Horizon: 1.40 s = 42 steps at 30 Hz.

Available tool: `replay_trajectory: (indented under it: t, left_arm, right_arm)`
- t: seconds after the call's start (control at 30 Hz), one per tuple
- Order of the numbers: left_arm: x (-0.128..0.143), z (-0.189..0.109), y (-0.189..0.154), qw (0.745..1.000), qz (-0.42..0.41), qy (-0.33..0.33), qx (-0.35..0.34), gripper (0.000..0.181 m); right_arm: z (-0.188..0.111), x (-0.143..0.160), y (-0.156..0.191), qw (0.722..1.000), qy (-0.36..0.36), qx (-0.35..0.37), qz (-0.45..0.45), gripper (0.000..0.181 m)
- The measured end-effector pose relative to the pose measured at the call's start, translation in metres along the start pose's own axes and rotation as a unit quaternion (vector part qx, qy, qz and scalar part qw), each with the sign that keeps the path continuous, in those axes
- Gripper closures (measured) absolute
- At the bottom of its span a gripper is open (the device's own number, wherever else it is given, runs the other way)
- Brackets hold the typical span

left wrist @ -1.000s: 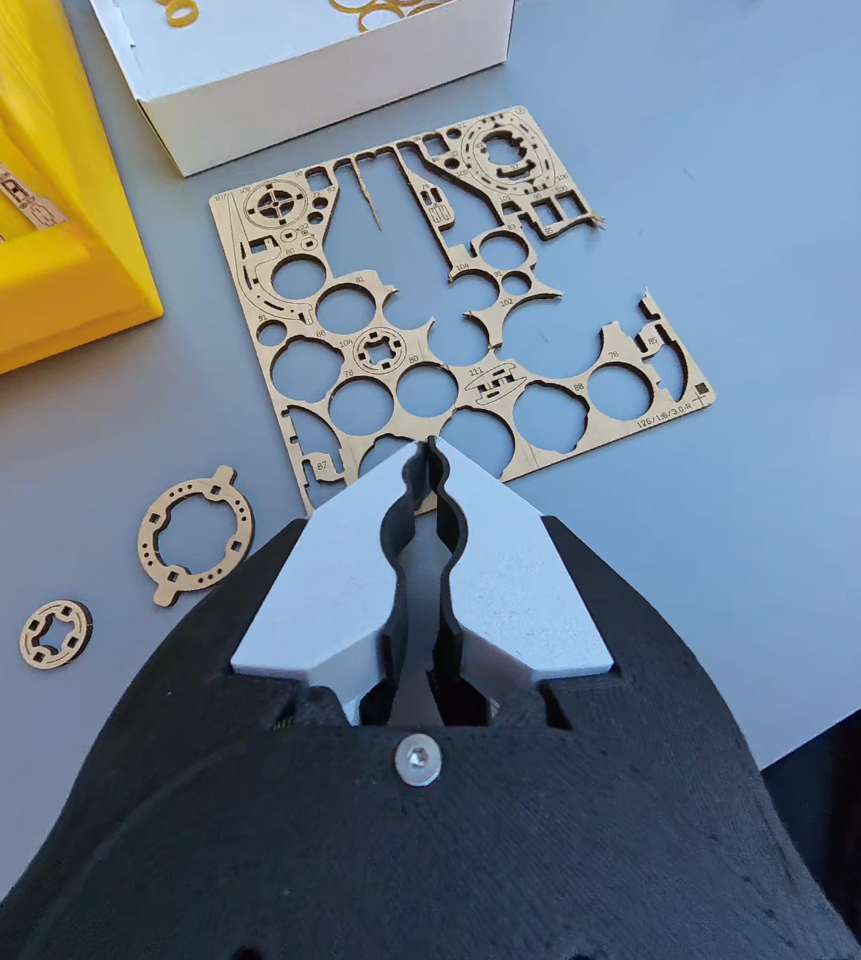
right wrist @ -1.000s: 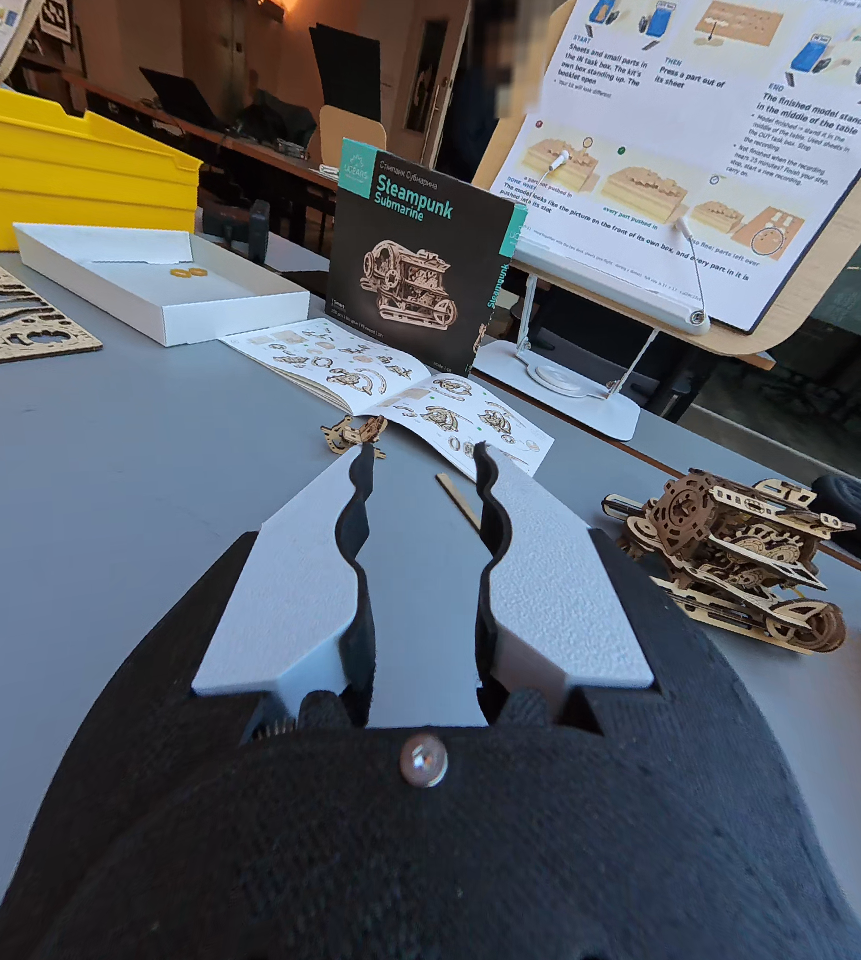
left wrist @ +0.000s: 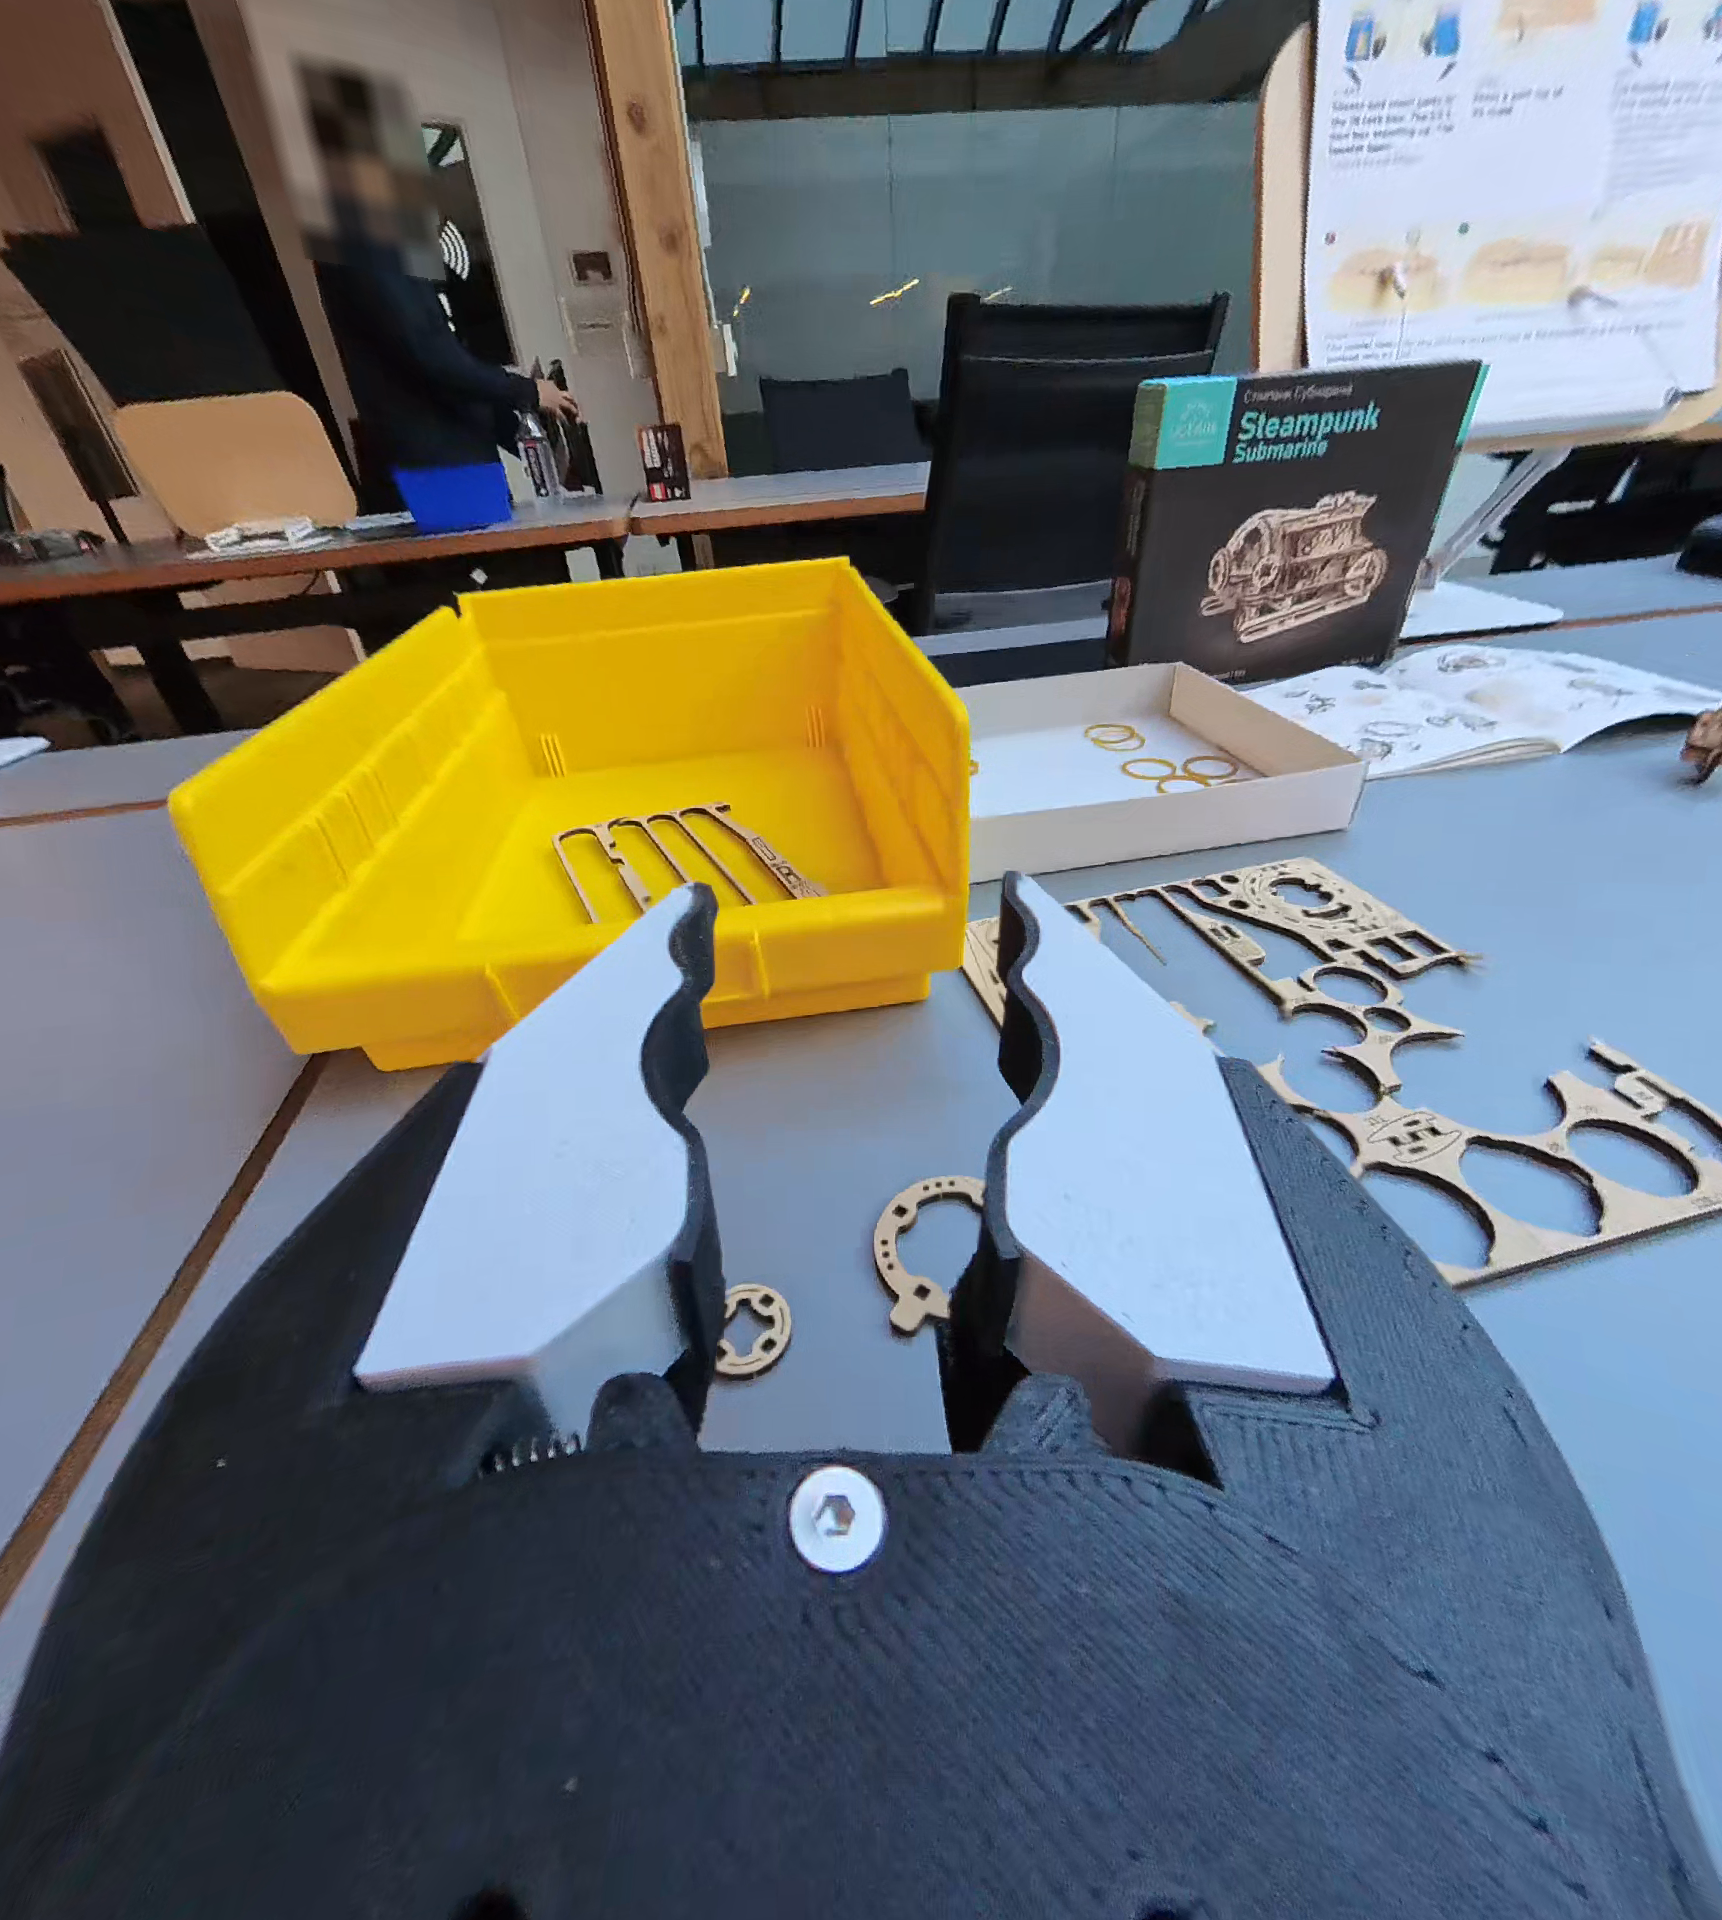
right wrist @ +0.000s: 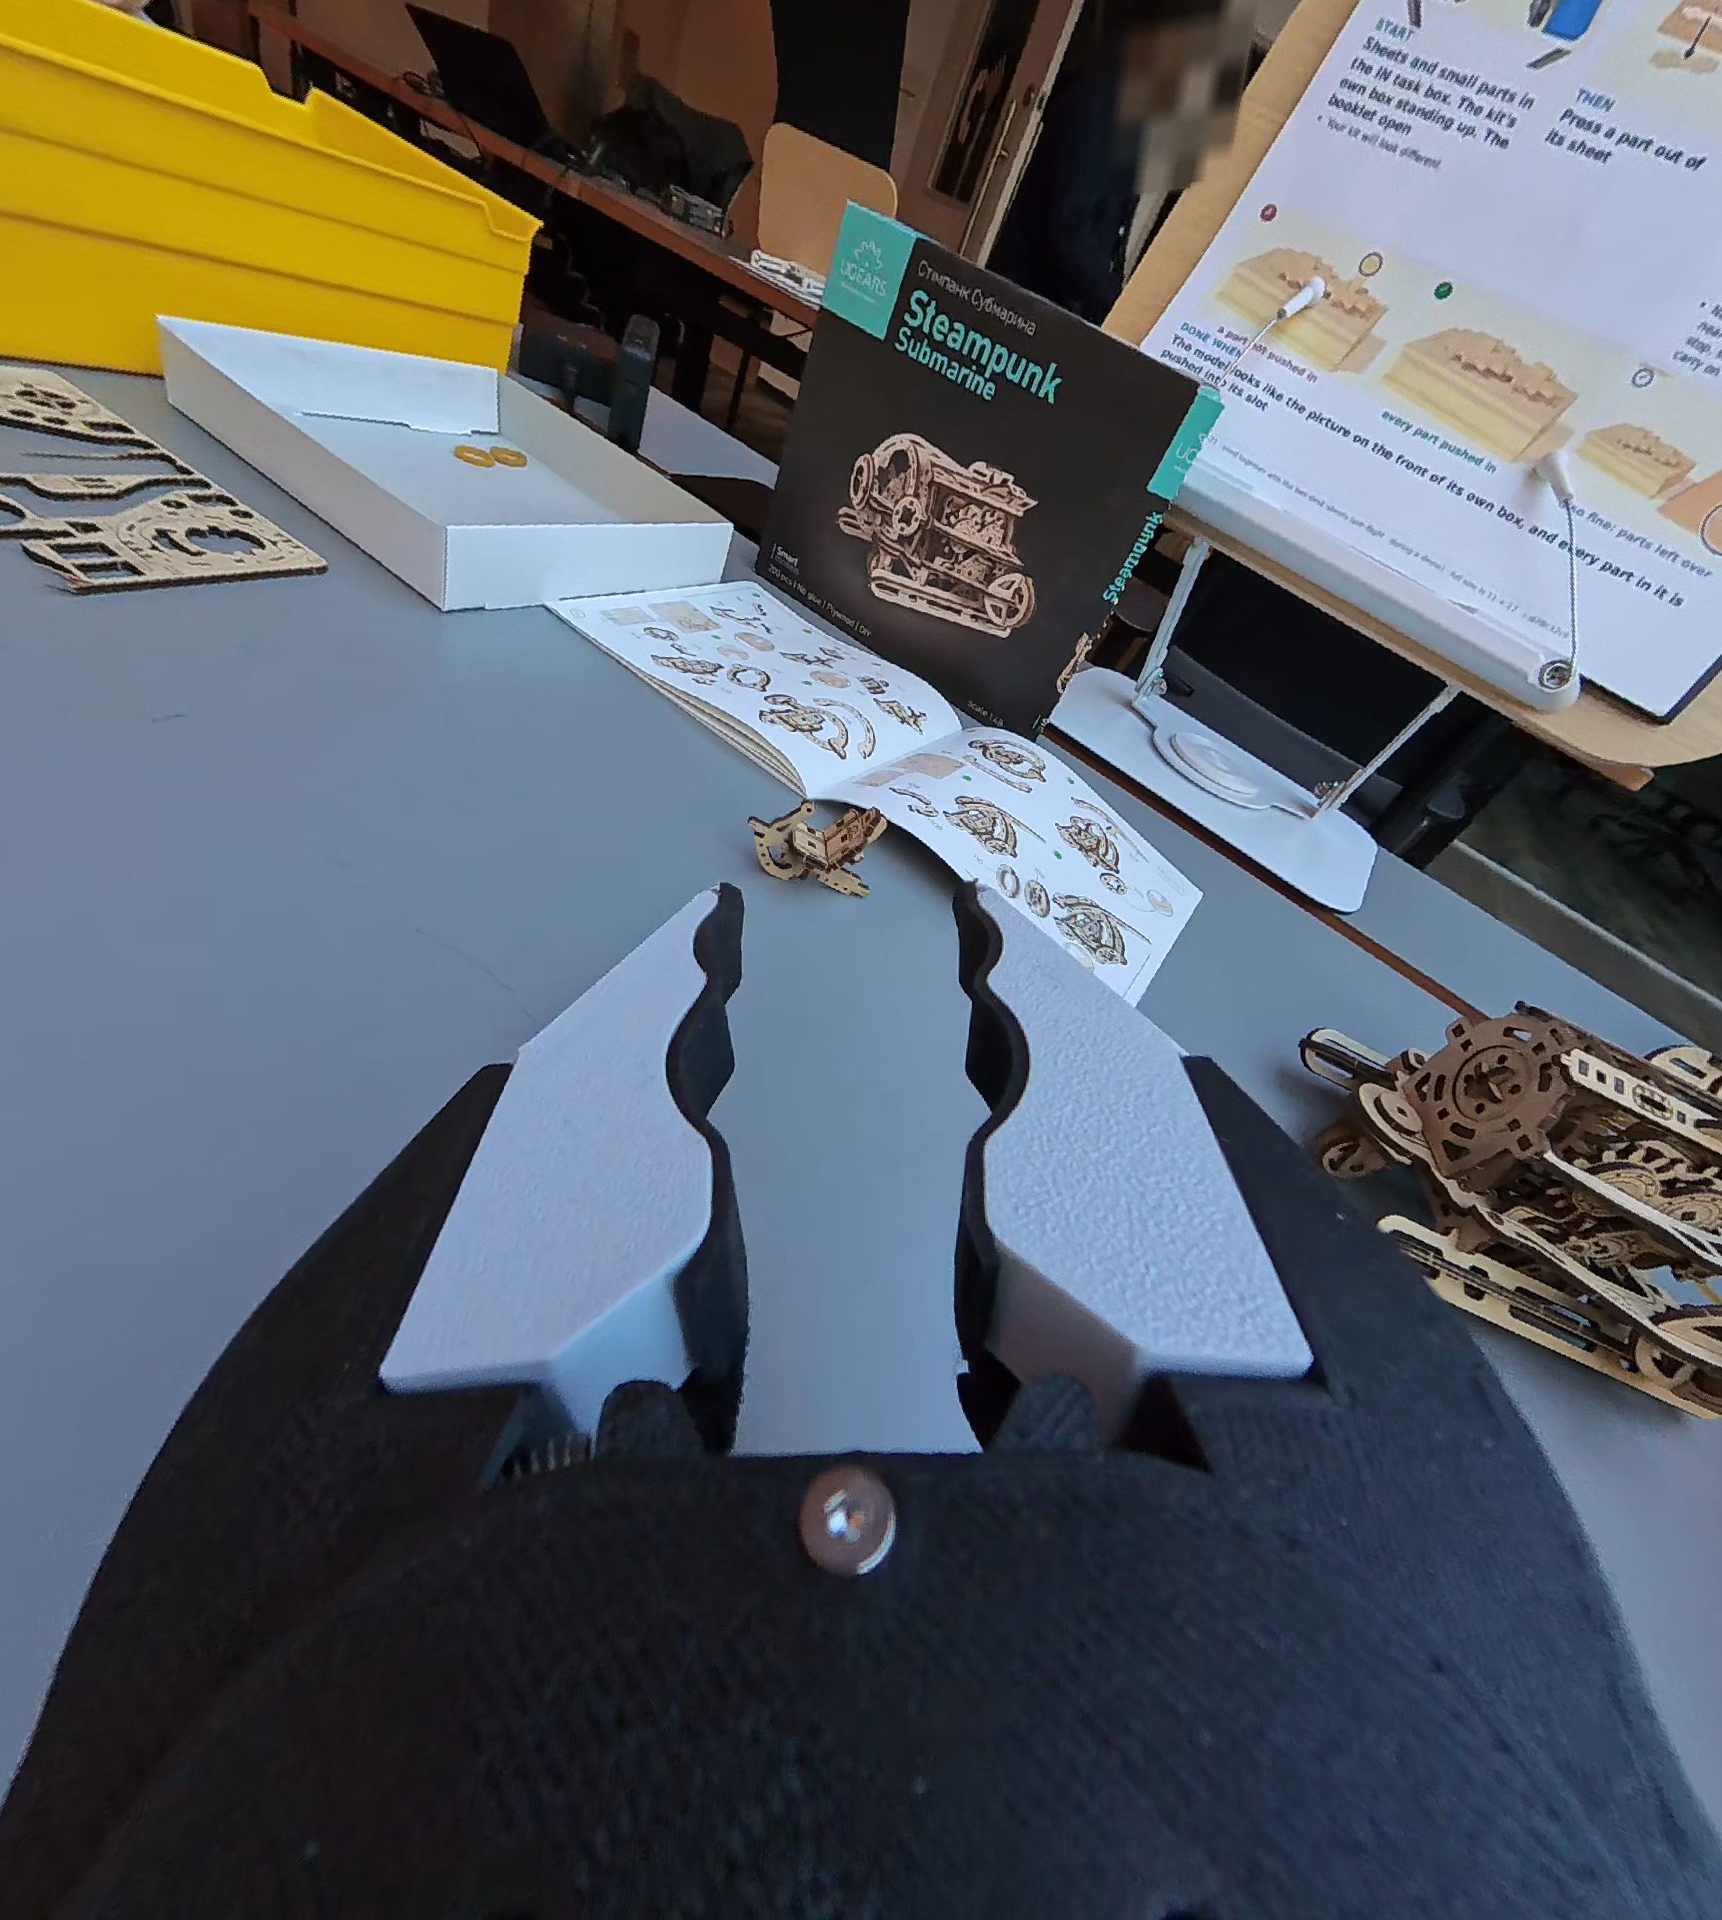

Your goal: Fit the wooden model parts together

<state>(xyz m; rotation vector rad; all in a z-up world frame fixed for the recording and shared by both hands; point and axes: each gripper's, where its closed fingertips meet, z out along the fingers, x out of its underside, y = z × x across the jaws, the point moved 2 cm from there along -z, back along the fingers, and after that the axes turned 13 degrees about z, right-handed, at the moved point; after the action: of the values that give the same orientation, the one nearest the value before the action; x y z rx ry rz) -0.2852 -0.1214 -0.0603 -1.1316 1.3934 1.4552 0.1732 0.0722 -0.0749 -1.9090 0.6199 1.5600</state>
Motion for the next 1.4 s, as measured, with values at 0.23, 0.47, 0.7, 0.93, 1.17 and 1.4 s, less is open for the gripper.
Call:
replay_trajectory:
  t: [0.23,0.47,0.7,0.93,1.17,1.4]
  left_arm:
    - [-0.005,-0.005,0.001,0.999,-0.012,-0.03,0.0,0.133]
    - [-0.002,0.0,-0.011,0.998,0.061,-0.003,-0.013,0.137]
    - [-0.004,-0.001,-0.012,0.997,0.077,-0.01,-0.024,0.141]
    - [-0.01,-0.014,0.013,0.997,0.017,-0.056,-0.059,0.136]
    - [0.025,-0.011,-0.02,0.982,0.103,0.109,0.113,0.132]
    - [0.057,-0.002,-0.03,0.948,0.082,0.183,0.246,0.126]
  right_arm:
    - [0.008,-0.013,0.03,0.998,-0.01,-0.041,0.042,0.127]
    - [0.04,-0.039,0.129,0.985,-0.016,-0.164,0.041,0.117]
    - [0.087,-0.071,0.165,0.977,-0.048,-0.205,-0.019,0.128]
    - [0.119,-0.056,0.17,0.972,-0.072,-0.224,-0.005,0.129]
    - [0.102,-0.049,0.157,0.974,-0.069,-0.211,-0.05,0.134]
    - [0.104,-0.049,0.141,0.978,-0.065,-0.196,-0.014,0.134]
